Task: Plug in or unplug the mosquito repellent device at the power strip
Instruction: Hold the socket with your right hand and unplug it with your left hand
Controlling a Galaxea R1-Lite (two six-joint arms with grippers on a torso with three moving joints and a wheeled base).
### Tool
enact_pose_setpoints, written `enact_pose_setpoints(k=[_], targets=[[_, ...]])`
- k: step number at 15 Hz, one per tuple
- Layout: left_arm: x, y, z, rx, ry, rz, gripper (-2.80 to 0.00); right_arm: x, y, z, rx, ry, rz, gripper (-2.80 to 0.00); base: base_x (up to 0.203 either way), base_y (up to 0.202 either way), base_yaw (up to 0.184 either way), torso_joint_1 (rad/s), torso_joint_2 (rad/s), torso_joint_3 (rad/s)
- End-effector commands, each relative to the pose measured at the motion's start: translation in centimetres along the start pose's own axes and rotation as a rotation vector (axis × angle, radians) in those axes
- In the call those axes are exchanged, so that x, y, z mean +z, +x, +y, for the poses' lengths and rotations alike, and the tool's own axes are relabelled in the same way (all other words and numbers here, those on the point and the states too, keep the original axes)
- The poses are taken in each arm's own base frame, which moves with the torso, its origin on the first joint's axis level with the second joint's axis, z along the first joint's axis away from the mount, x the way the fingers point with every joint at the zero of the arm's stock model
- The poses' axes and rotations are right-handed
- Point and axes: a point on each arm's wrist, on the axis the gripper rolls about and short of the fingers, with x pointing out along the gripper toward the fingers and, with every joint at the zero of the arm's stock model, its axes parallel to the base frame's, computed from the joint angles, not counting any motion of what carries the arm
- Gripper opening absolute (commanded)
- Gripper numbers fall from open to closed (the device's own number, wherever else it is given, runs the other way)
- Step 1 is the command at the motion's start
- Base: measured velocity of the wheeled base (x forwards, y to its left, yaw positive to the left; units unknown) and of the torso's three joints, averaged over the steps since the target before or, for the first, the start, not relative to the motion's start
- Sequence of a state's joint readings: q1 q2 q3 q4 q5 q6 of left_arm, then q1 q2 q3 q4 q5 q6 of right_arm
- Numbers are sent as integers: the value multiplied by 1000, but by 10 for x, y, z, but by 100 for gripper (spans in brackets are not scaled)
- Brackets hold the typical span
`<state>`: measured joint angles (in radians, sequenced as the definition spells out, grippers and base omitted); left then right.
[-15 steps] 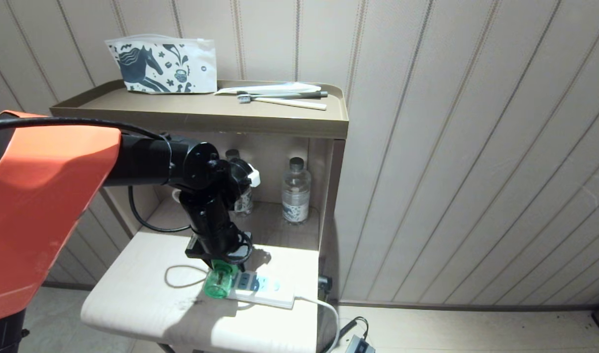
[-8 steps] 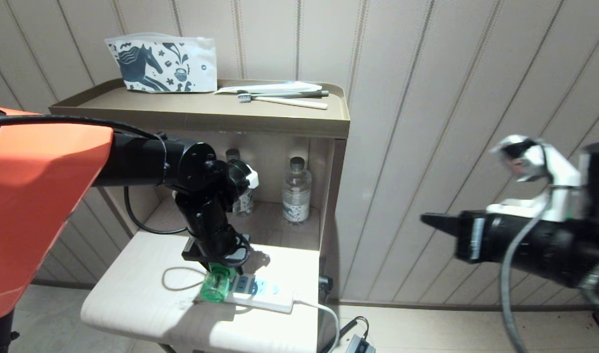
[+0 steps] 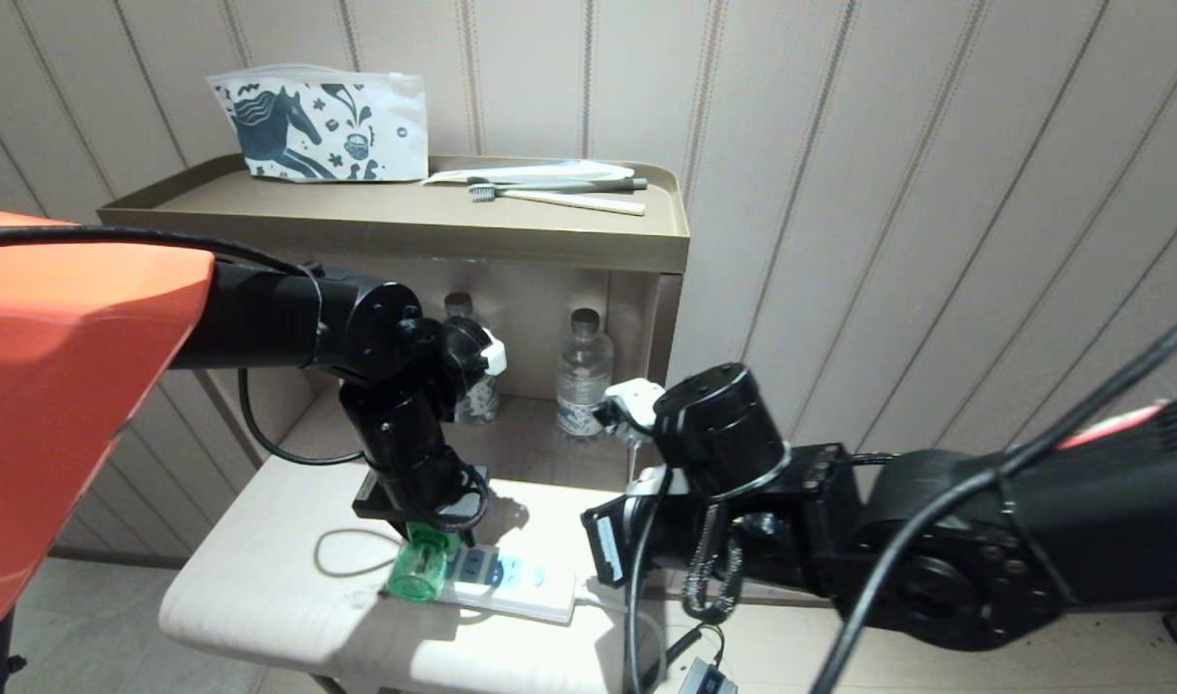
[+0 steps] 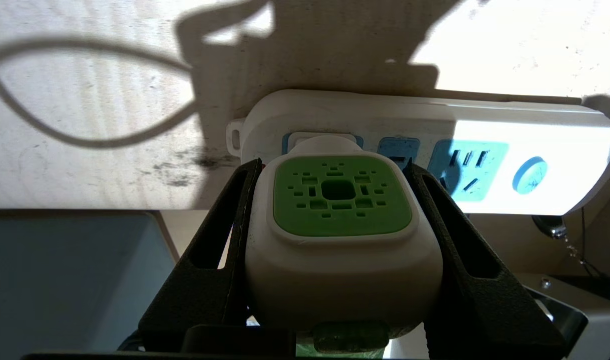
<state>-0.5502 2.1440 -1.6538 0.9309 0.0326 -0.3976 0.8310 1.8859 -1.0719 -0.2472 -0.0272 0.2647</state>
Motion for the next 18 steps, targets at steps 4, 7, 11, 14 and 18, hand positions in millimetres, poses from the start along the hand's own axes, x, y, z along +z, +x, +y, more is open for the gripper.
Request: enact_pose_setpoints(k=[4,7,11,14,18], targets=[[-2,8,-2,11,3,27,-280,-27,79,6,22,-16,129,-280,0,0,0,0,0,0],[-2,11,-2,11,2,33,-280,-30,92,5,22,-17,137,-280,0,0,0,0,0,0],[-2,11,-2,11,2,33,-280,-30,92,5,22,-17,137,-280,0,0,0,0,0,0],[-5,11,-1,10,3,20,-280,-46,101,2,8,-19,187,-280,0,0,0,0,0,0],[-5,10,-1,10,3,15,-280,-49,100,5,9,-22,192,-280,0,0,0,0,0,0]])
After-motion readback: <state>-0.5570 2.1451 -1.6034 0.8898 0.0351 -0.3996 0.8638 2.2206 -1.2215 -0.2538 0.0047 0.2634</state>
